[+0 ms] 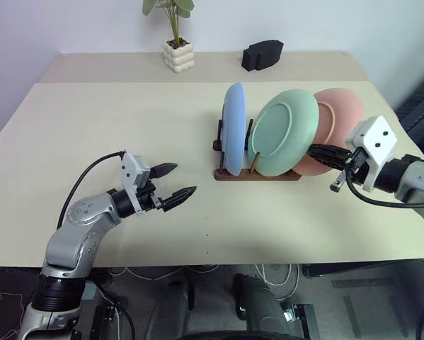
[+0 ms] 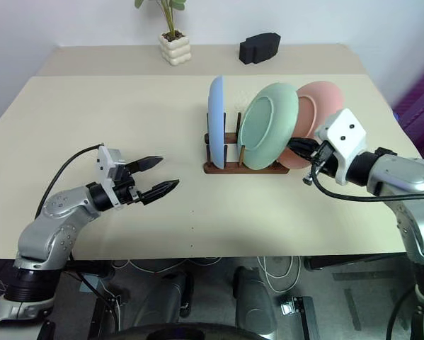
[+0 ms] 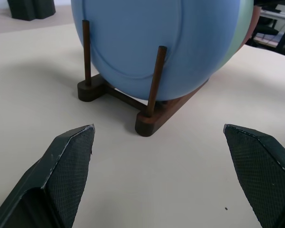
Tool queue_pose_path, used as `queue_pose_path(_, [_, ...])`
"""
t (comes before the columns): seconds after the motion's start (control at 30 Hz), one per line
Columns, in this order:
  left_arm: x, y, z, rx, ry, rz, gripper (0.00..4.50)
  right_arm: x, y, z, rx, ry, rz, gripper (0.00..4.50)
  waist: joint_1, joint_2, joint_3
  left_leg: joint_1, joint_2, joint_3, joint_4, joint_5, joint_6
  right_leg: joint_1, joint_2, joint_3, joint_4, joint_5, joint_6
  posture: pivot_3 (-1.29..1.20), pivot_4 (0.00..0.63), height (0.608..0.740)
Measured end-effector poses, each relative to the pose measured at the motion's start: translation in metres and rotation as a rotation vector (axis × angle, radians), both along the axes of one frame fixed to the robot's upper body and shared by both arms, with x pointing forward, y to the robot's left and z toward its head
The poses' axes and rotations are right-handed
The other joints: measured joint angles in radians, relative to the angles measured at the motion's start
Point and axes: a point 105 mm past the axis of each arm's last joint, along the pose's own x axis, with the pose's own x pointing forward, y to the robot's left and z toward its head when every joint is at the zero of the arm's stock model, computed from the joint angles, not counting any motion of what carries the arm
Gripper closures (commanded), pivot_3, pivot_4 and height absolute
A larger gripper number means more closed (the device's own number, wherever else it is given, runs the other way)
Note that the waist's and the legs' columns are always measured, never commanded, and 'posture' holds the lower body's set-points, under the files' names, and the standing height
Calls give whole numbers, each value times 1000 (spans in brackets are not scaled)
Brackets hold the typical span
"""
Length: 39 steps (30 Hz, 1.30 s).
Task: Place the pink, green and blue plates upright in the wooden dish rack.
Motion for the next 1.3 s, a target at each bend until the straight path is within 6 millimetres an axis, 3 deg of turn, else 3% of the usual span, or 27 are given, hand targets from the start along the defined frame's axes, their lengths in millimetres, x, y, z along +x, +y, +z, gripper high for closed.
queue_pose_path(0.37, [0, 0, -1, 0, 4, 3, 0, -8, 23, 2, 58, 1, 118, 4467, 0, 0, 0, 0, 0, 0, 0, 0, 0, 0, 0, 0, 0, 0, 0, 0, 150, 736])
queue_pose_path(0.57, [0, 0, -1, 0, 4, 3, 0, -3, 20, 8, 49, -38, 93, 4467, 0, 0, 0, 0, -1, 0, 1, 0, 0, 0, 0, 0, 1, 0, 0, 0, 150, 736])
queue_pose_path(0.7, [0, 0, -1, -1, 3, 2, 0, 20, -4, 47, 41, -235, -47, 4467, -2, 0, 0, 1, -1, 0, 1, 0, 0, 0, 0, 0, 1, 0, 0, 0, 150, 736])
queue_pose_path(0.8, [0, 0, -1, -3, 2, 2, 0, 39, -48, 89, 62, -413, -283, 4467, -1, 0, 0, 1, -2, 0, 0, 0, 0, 0, 0, 0, 1, 0, 0, 0, 150, 736])
queue_pose_path(0.87, [0, 0, -1, -3, 3, 3, 0, 44, -74, 102, 70, -473, -404, 4467, 3, 0, 0, 1, -2, 0, 0, 0, 0, 0, 0, 0, 1, 0, 0, 0, 150, 736])
queue_pose_path(1.03, [0, -1, -1, -4, 3, 3, 0, 50, -104, 88, 6, -452, -541, 4467, -1, 0, 0, 1, -2, 0, 0, 0, 0, 0, 0, 1, 2, 0, 0, 0, 150, 736])
queue_pose_path(1.17, [0, -2, -1, -9, 3, 3, 0, 54, -106, 57, -74, -360, -546, 4467, -4, 0, 0, 2, -2, 1, 0, 0, 0, 0, 0, 1, 4, 0, 0, 0, 150, 736])
queue_pose_path(1.3, [0, -2, -2, -5, 1, 4, 0, 54, -103, 48, -85, -326, -521, 4467, -5, 0, 0, 2, -2, 1, 0, 0, 0, 0, 0, 1, 4, 0, 0, 0, 150, 736])
